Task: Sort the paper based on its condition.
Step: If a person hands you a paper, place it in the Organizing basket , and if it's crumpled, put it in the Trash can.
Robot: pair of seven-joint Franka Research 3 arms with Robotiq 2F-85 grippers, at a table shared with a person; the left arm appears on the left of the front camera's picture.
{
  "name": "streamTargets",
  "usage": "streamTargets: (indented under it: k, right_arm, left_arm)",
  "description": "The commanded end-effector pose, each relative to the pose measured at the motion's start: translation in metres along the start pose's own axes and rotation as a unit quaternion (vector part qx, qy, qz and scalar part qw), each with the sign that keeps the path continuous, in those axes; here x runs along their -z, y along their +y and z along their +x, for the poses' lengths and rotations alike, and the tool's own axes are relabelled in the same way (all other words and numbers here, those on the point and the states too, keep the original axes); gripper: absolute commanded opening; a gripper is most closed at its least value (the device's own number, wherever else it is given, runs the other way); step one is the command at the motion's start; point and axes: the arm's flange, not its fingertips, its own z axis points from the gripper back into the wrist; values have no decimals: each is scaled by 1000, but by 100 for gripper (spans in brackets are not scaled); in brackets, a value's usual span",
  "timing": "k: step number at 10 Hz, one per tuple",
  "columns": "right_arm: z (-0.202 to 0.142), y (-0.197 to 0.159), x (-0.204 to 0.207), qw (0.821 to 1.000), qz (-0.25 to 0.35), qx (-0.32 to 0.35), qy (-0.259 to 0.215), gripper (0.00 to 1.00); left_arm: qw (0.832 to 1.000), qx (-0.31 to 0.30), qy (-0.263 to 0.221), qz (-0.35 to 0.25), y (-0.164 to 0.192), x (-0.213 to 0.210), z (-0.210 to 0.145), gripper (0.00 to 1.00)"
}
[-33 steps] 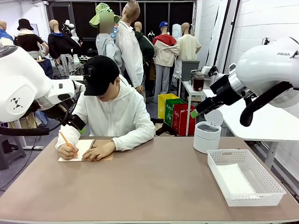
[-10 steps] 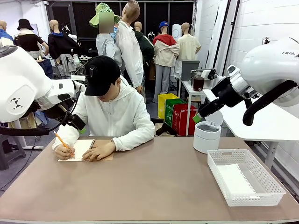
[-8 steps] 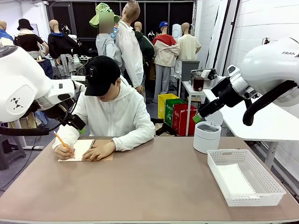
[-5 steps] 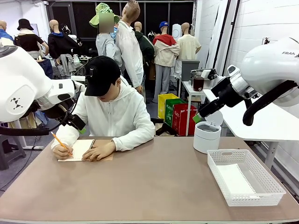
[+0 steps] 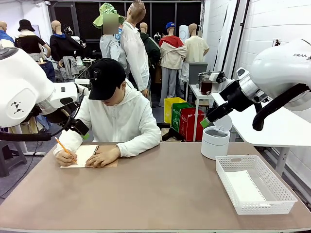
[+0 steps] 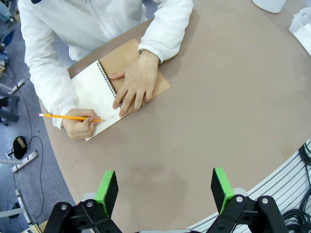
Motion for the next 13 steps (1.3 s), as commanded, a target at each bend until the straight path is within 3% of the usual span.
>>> streamTargets:
  k: [1,13]
  right_arm:
    - [2,2,1,1000,-7,7,-3,100]
    - [2,2,1,1000,-7,7,-3,100]
  left_arm:
    - [1000,-2,-3,-3,1,0,0,100]
    - [1000,-2,-3,-3,1,0,0,100]
